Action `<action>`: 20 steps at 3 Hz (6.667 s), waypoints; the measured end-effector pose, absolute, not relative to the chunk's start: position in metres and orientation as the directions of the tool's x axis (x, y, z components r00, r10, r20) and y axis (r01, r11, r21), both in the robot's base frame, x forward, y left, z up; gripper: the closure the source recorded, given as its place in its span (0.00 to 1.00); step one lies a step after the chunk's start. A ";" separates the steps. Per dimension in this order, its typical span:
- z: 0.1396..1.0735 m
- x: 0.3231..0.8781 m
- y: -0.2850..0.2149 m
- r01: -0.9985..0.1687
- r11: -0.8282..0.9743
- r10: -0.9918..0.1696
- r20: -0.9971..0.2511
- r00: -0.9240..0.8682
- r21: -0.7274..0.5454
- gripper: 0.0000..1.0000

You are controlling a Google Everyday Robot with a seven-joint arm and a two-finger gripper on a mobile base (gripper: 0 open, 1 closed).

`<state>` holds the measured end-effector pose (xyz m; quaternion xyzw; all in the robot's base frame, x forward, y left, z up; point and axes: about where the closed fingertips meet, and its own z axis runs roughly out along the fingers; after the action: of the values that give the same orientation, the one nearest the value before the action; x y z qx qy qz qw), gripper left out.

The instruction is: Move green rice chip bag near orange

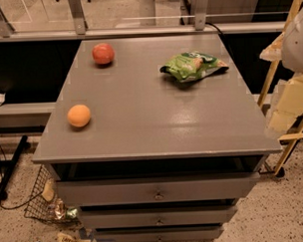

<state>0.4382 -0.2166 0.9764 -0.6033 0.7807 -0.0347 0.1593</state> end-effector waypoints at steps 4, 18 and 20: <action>0.974 0.529 -0.226 -0.873 0.169 -0.973 -0.217 -0.075 -0.457 0.00; 0.938 0.680 -0.095 -0.746 -0.089 -0.893 -0.280 0.354 -0.660 1.00; 0.941 0.653 -0.037 -0.728 -0.216 -0.822 -0.280 0.495 -0.651 1.00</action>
Offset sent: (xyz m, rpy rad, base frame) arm 0.0935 -0.0234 0.0026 -0.0578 -0.2169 0.1119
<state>0.6530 -0.0371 0.9408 -0.7774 0.4984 -0.0624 0.3786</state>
